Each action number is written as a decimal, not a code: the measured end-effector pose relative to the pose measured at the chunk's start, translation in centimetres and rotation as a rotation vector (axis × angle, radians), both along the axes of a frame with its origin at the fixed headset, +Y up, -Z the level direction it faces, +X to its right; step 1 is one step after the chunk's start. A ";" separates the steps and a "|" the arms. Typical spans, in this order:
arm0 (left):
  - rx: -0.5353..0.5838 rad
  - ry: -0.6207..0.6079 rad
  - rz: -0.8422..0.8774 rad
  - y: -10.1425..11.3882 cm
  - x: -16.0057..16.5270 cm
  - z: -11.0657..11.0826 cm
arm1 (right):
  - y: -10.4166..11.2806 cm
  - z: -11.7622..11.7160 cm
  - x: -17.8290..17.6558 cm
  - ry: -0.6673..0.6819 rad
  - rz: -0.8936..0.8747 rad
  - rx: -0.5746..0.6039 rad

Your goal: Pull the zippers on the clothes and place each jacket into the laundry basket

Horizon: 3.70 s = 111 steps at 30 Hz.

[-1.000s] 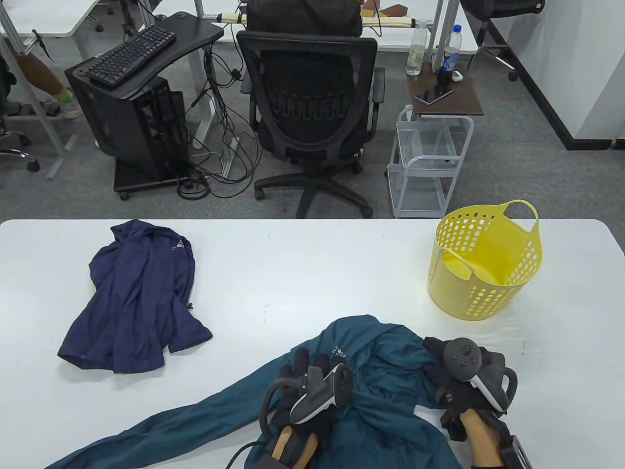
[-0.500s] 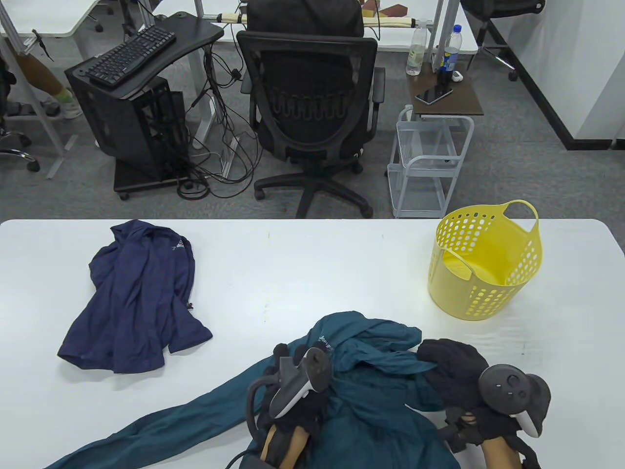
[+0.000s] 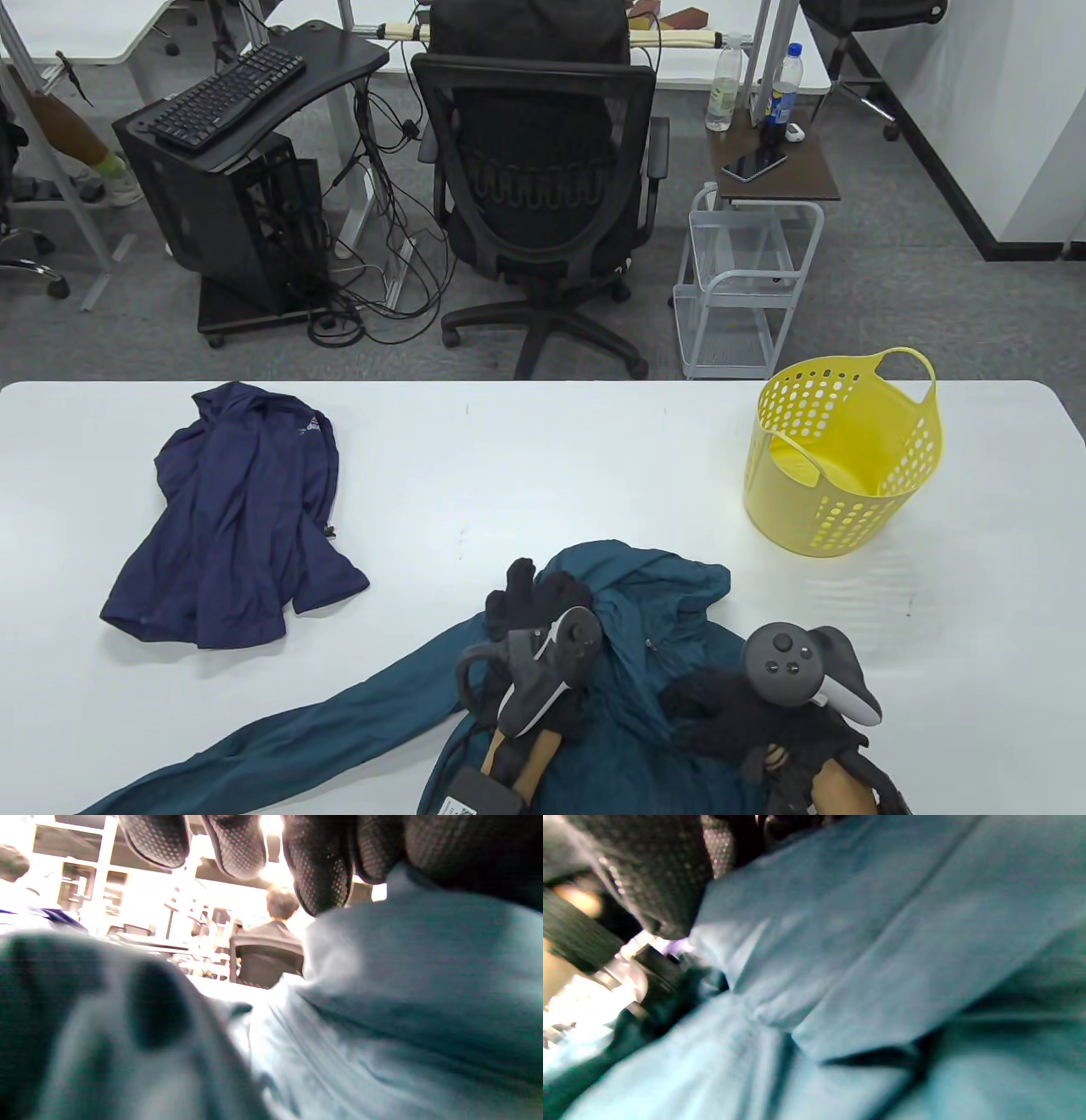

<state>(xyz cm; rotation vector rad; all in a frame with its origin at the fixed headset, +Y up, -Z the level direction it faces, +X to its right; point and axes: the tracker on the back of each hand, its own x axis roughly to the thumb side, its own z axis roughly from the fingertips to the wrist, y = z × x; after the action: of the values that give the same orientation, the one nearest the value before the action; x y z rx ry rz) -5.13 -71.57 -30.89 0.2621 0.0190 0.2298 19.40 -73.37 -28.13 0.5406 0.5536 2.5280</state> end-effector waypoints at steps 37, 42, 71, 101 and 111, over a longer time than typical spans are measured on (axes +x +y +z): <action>-0.458 -0.079 0.082 -3.1 -3.5 -0.7 | 0.7 -0.8 12.0 -0.578 0.145 0.030; -0.530 -0.185 0.024 -4.1 -1.7 -1.0 | 1.3 -1.4 5.4 -0.410 0.033 0.247; -0.607 -0.226 -0.208 -5.8 2.6 -0.4 | 0.4 -0.6 0.0 -0.006 -0.123 -0.066; -0.680 -0.356 -0.177 -5.8 2.4 1.3 | -2.2 -10.7 -6.0 -0.392 0.338 -0.132; -0.479 -0.270 -0.012 -3.9 0.2 1.2 | 0.4 -8.2 -4.7 -0.343 0.168 -0.037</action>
<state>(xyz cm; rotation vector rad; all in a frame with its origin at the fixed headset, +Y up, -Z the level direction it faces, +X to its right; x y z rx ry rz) -4.94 -75.45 -29.66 -0.2472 -0.1929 0.2404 14.71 -72.95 -36.29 0.0426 0.5322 2.6807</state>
